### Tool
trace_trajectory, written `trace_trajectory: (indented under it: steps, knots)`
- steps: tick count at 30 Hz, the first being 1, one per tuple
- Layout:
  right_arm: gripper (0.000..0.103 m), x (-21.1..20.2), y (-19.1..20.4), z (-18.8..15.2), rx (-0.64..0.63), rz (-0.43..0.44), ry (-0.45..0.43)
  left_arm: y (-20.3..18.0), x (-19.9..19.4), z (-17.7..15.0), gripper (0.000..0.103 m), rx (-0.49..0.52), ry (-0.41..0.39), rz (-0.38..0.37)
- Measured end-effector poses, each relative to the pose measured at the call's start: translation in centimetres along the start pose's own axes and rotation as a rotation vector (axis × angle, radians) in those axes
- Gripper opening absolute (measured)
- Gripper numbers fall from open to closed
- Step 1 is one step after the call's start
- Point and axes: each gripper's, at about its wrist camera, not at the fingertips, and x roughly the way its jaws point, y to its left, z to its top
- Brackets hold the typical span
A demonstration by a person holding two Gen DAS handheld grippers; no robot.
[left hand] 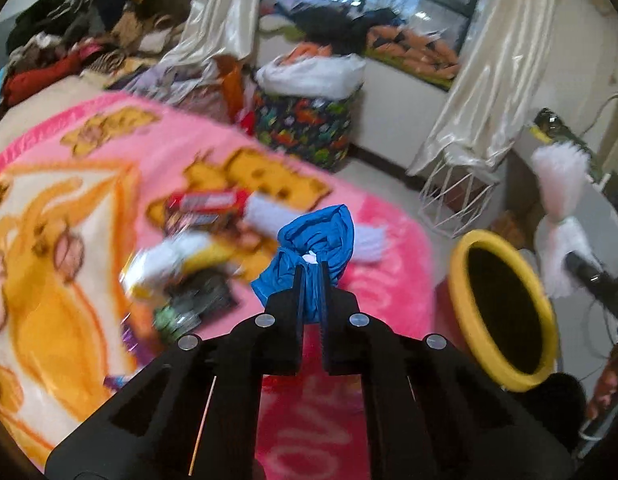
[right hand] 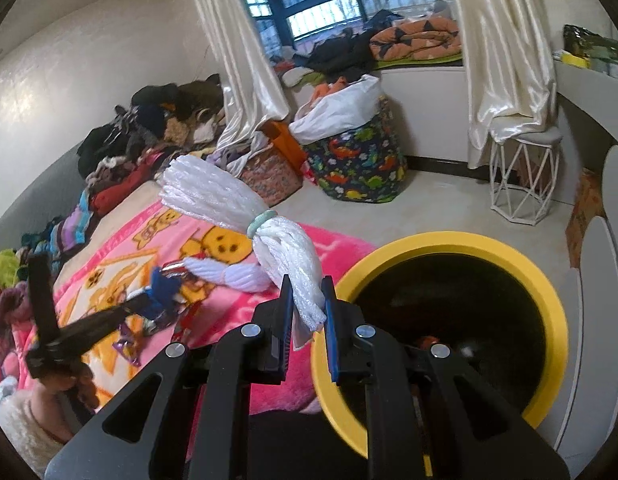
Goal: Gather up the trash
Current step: 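Carry the blue plastic and white mesh in both grippers over the bin, then open both grippers to drop the blue plastic and mesh into the bin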
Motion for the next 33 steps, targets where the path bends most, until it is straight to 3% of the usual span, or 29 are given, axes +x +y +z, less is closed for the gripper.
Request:
trace_trajectory:
  steps: [13,22,33]
  knots:
    - [0.014,-1.5,-6.1,-0.4,0.139,-0.093,-0.021,-8.8,0.3,1.8,0.003,0.126,-0.038,-0.147]
    - [0.014,-1.4,-9.8,-1.4,0.254,-0.174,0.010,-13.3,1.9,0.7,0.003,0.206,-0.003,-0.214]
    - [0.015,-1.5,-13.0,-2.3,0.375,-0.213,0.030,-17.7,4.4,-1.4,0.003,0.305,0.075,-0.275]
